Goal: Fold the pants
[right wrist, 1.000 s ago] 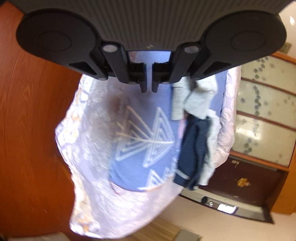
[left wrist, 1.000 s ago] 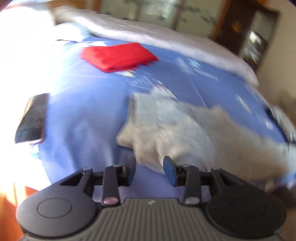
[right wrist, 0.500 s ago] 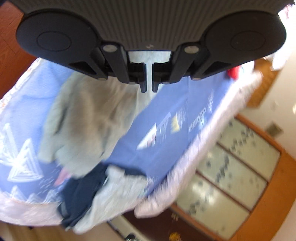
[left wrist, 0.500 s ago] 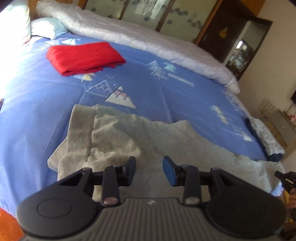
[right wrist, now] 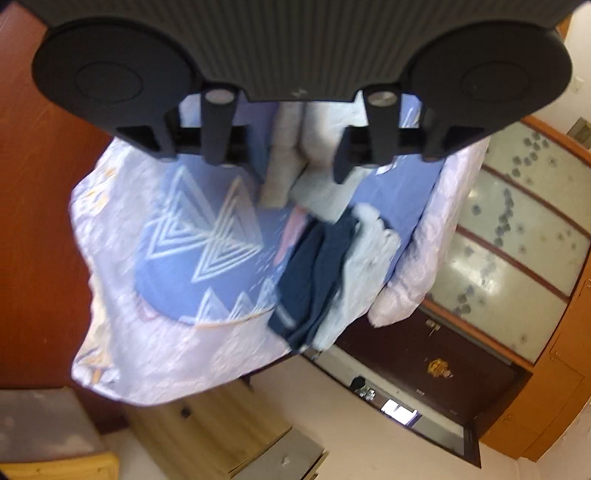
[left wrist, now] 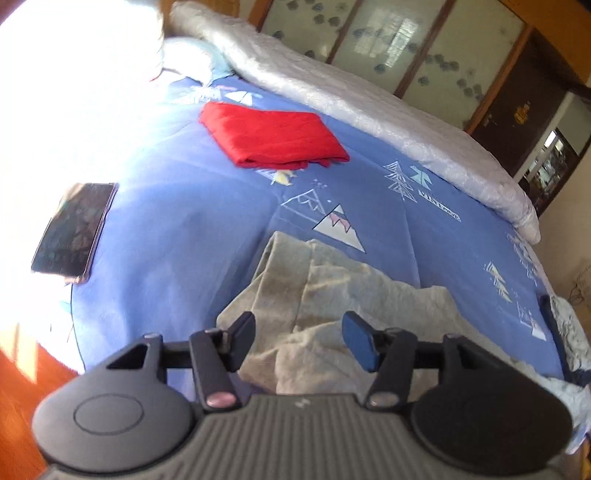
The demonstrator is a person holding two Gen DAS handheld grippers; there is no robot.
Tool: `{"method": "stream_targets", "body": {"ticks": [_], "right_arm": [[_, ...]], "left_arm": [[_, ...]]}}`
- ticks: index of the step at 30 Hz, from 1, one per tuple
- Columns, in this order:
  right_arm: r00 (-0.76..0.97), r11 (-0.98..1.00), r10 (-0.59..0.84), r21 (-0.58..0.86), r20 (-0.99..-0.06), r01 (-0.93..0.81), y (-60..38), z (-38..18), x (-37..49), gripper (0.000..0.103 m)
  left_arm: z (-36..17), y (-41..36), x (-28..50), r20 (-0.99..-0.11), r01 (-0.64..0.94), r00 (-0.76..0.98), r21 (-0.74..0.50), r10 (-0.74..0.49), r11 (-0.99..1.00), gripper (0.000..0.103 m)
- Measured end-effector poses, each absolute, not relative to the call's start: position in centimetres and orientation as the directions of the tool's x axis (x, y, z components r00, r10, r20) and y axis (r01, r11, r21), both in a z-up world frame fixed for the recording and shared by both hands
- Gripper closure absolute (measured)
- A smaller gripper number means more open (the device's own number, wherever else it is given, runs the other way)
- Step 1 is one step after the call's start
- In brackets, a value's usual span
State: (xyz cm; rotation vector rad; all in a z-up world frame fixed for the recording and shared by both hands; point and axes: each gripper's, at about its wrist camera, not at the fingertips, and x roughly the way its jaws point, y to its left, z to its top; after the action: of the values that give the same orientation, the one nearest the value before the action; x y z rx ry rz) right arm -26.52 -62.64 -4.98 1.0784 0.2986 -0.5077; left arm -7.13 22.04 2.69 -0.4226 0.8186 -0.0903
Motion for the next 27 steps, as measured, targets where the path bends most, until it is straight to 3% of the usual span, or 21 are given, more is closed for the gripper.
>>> {"method": "stream_targets", "body": {"ticks": [5, 7, 9, 12, 14, 15, 18, 21, 27], "right_arm": [[0.858, 0.333, -0.171, 0.792, -0.484, 0.512, -62.2, -6.9, -26.1, 0.05], [0.863, 0.336, -0.147, 0.796, -0.483, 0.503, -61.9, -7.2, -25.3, 0.049], [0.867, 0.341, -0.123, 0.8, -0.483, 0.494, -61.7, -7.3, -24.4, 0.048], [0.867, 0.355, -0.118, 0.795, -0.484, 0.492, -61.5, -7.2, -23.3, 0.046], [0.861, 0.354, -0.126, 0.789, -0.492, 0.502, -61.5, -7.3, -23.0, 0.056], [0.858, 0.358, -0.132, 0.783, -0.497, 0.509, -61.5, -7.2, -23.0, 0.074], [0.844, 0.354, -0.129, 0.77, -0.521, 0.53, -61.4, -7.3, -23.3, 0.082], [0.849, 0.344, -0.148, 0.779, -0.507, 0.525, -60.7, -6.6, -24.0, 0.084], [0.888, 0.34, -0.18, 0.82, -0.424, 0.46, -59.9, -2.5, -23.8, 0.085]], "left_arm": [[-1.3, 24.1, -8.1, -0.748, -0.259, 0.602, -0.514, -0.28, 0.818, 0.036], [-2.7, 24.2, -8.5, -0.737, -0.293, 0.596, -0.569, -0.319, 0.769, 0.033], [-3.6, 24.1, -8.9, -0.708, -0.305, 0.611, -0.624, -0.355, 0.719, 0.024], [-4.6, 23.5, -8.5, -0.674, -0.312, 0.635, -0.67, -0.377, 0.673, 0.022], [-5.2, 22.9, -7.6, -0.675, -0.317, 0.637, -0.67, -0.373, 0.671, 0.029], [-5.5, 22.7, -7.1, -0.677, -0.317, 0.633, -0.669, -0.375, 0.673, 0.041], [-7.3, 22.1, -5.8, -0.658, -0.332, 0.629, -0.709, -0.414, 0.622, 0.072], [-7.0, 22.0, -5.4, -0.638, -0.331, 0.648, -0.729, -0.417, 0.599, 0.081], [-3.2, 22.4, -3.9, -0.581, -0.256, 0.691, -0.754, -0.431, 0.605, 0.085]]}}
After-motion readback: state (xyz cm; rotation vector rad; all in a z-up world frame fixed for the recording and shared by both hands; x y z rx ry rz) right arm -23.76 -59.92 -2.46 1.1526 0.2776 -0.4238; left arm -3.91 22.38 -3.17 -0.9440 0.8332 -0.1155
